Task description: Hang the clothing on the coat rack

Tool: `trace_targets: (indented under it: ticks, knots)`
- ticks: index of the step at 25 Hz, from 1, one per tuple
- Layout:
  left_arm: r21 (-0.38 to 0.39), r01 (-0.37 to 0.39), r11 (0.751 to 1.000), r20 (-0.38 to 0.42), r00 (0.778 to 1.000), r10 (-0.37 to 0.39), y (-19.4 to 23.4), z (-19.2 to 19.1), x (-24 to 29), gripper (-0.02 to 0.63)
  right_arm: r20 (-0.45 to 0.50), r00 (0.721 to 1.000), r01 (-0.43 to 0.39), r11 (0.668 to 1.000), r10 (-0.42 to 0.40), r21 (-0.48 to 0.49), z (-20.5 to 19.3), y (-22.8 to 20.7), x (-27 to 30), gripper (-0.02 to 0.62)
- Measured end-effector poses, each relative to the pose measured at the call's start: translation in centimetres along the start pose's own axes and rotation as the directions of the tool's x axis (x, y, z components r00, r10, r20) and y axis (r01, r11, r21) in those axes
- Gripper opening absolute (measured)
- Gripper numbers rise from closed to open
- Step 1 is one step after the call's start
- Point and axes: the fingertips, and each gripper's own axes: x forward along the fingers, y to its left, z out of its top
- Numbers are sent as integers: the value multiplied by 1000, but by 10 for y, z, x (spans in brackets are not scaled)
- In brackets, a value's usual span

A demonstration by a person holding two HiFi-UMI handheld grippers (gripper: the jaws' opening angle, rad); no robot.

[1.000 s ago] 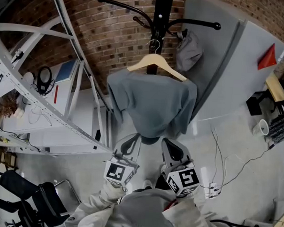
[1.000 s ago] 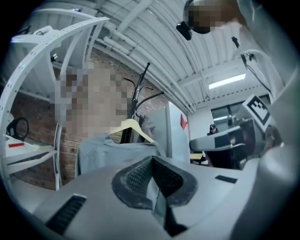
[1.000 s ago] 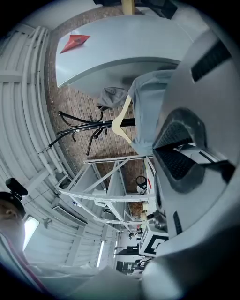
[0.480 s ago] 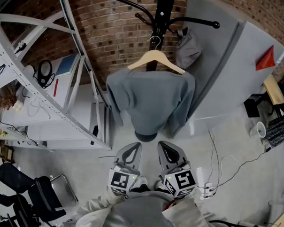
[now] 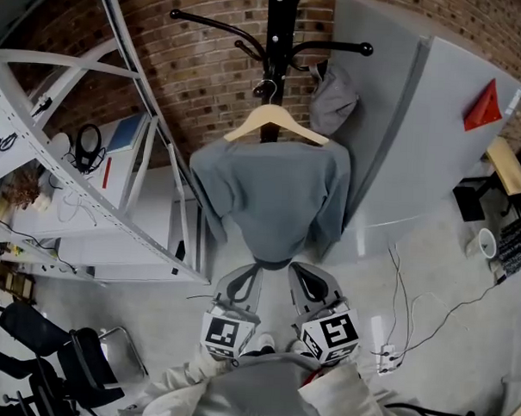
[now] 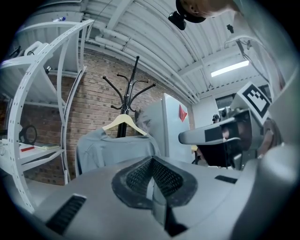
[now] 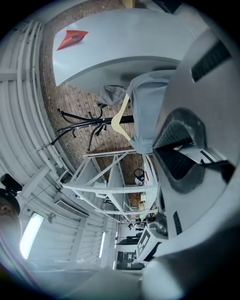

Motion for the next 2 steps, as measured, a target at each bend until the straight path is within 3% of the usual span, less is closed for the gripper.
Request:
trace_targets:
  ticks: [2]
  knots:
    - [-1,-4,1000,-9,1000,4,-3,0,4,8,3,1000,-8,1000,8,-3,1,-4,-1,25]
